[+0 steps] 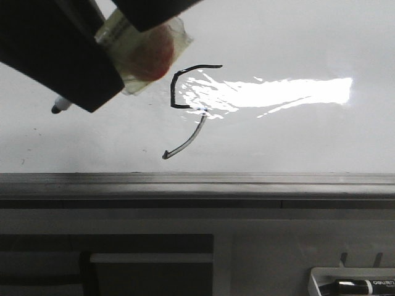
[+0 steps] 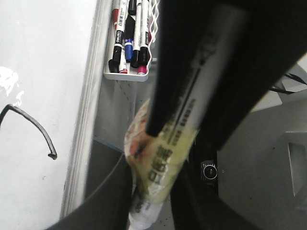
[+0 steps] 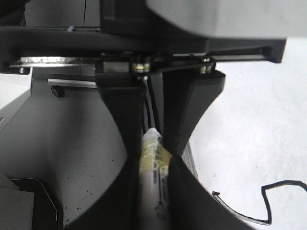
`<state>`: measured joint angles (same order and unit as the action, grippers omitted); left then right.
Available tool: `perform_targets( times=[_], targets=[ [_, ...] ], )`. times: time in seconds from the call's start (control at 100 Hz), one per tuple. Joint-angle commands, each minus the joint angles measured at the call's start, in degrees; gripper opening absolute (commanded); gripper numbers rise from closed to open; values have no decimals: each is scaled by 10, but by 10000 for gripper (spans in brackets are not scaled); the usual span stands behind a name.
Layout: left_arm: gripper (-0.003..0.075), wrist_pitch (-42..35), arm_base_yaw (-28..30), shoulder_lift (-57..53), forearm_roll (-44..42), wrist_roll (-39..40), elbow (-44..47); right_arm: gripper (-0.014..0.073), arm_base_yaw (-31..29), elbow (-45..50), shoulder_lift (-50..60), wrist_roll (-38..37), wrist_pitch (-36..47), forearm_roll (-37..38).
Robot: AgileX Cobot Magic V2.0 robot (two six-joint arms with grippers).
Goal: Write number 5 on whiteboard
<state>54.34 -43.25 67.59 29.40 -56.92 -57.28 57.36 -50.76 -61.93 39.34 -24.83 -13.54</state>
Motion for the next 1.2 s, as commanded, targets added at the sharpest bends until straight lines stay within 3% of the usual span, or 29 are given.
perform_targets(
  times=[0.0, 0.12, 0.43, 0.53, 0.65, 0.75, 0.89, 1.02, 1.09, 1.19],
  targets=[
    [61, -65, -2, -8, 42, 12, -21, -43, 1, -14, 7, -4, 14, -26],
    [-21, -65, -2, -8, 42, 12, -21, -43, 1, -14, 7, -4, 5, -29],
    [-20, -65, -2, -7, 41, 12, -21, -18, 1, -14, 7, -4, 5, -29],
    [-20, -65, -2, -7, 41, 12, -21, 124, 1, -14, 7, -4, 11, -25],
    [-20, -65, -2, -7, 41, 14, -21, 372, 1, -20, 17, -4, 14, -7],
    [-20, -65, 5, -7, 41, 42, -21, 447, 1, -34, 41, -4, 14, 4],
    [-20, -82, 23, -7, 42, 94, -13, 440, -6, -49, 89, -4, 15, 24],
    [-20, -197, 35, -7, 42, 198, 16, 420, -48, -49, 133, -33, 17, 24],
    [-21, -269, 35, -7, 42, 261, 34, 302, -83, -49, 154, -69, 18, 24],
    [-21, -356, 35, -3, 42, 315, 57, 23, -131, -49, 176, -89, 4, 24]
  ],
)
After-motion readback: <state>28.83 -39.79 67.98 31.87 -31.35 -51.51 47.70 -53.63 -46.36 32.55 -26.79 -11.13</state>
